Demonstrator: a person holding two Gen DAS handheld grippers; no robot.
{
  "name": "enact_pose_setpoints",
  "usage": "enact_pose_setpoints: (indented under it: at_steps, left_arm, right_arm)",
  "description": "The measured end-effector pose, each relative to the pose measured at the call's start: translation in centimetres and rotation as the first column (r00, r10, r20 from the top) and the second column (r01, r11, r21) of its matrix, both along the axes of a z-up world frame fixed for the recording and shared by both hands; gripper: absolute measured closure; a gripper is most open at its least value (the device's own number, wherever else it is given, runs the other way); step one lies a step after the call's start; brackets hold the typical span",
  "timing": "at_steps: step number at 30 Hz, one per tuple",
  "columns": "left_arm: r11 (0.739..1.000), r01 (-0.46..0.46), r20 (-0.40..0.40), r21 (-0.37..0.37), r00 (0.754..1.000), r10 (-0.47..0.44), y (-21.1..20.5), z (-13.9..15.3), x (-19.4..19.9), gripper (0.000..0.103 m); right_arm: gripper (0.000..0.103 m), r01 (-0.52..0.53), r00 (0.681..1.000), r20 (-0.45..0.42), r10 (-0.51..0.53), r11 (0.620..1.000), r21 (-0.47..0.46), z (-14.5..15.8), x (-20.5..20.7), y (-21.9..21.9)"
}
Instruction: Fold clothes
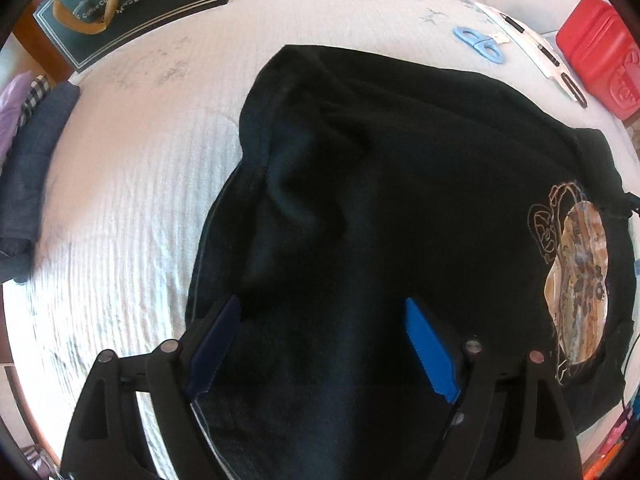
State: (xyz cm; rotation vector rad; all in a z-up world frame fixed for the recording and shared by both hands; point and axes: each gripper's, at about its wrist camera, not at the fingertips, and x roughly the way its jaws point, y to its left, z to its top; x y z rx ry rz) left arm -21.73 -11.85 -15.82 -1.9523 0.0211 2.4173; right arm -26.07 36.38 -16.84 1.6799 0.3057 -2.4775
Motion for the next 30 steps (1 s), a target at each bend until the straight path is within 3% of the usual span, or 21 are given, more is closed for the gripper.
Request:
enact_pose_setpoints:
  at_steps: [1, 2, 6, 10, 13, 19, 22, 25, 28, 30]
  left_arm:
    - [1.000, -0.001, 0.004, 0.000, 1.000, 0.001, -0.1, 0.1, -0.1, 0.019]
    - [1.000, -0.006, 0.006, -0.003, 1.000, 0.007, -0.2, 0.3, -0.1, 0.019]
    - [0.999, -0.011, -0.049, 0.038, 0.999, 0.013, -0.9, 2.7, 2.2, 0.019]
    - [0.997, -0.010, -0.073, 0.072, 0.997, 0.015, -1.1, 4.0, 5.9, 0.019]
    - [0.997, 0.004, -0.069, 0.074, 0.998, 0.001, -1.7, 3.8, 9.1, 0.019]
    - [0.997, -0.021, -0.041, 0.076, 0.999, 0.025, -2.7, 2.2, 13.0, 0.019]
    - [0.999, -0.017, -0.036, 0.036, 0.999, 0.018, -2.9, 0.5, 14.0, 0.019]
    - [1.000, -0.001, -0.053, 0.002, 0.999, 0.001, -2.7, -0.2, 14.6, 0.018]
    - [1.000, -0.011, -0.064, 0.017, 0.998, 0.012, -2.9, -0.1, 14.7, 0.018]
    - [1.000, -0.011, -0.069, 0.013, 0.998, 0.012, -2.8, -0.1, 14.6, 0.018]
  right_arm:
    - [0.066, 0.031, 1.000, -0.002, -0.031, 0.999, -0.009, 0.5, 0.2, 0.5]
    - [0.062, 0.058, 0.998, -0.003, -0.058, 0.998, -0.021, 1.1, 0.6, 0.9]
    - [0.062, 0.058, 0.998, 0.018, -0.056, 0.978, -0.202, 3.2, 5.3, -0.3]
    - [0.063, 0.061, 0.998, 0.043, -0.049, 0.926, -0.372, 5.3, 10.1, -1.7]
    - [0.075, 0.098, 0.991, 0.122, -0.058, 0.929, -0.356, 3.6, 13.7, -3.5]
    - [0.075, 0.326, 0.944, 0.179, -0.277, 0.863, -0.386, 2.6, 19.3, 1.4]
    - [0.074, 0.383, 0.923, 0.207, -0.326, 0.835, -0.395, 2.2, 20.2, 2.8]
    - [0.064, 0.393, 0.918, 0.219, -0.330, 0.828, -0.399, 1.4, 20.5, 2.3]
    - [0.061, 0.387, 0.920, 0.224, -0.321, 0.827, -0.408, 0.7, 20.3, 1.4]
    - [0.059, 0.351, 0.935, 0.190, -0.301, 0.863, -0.362, 0.2, 20.0, -0.1]
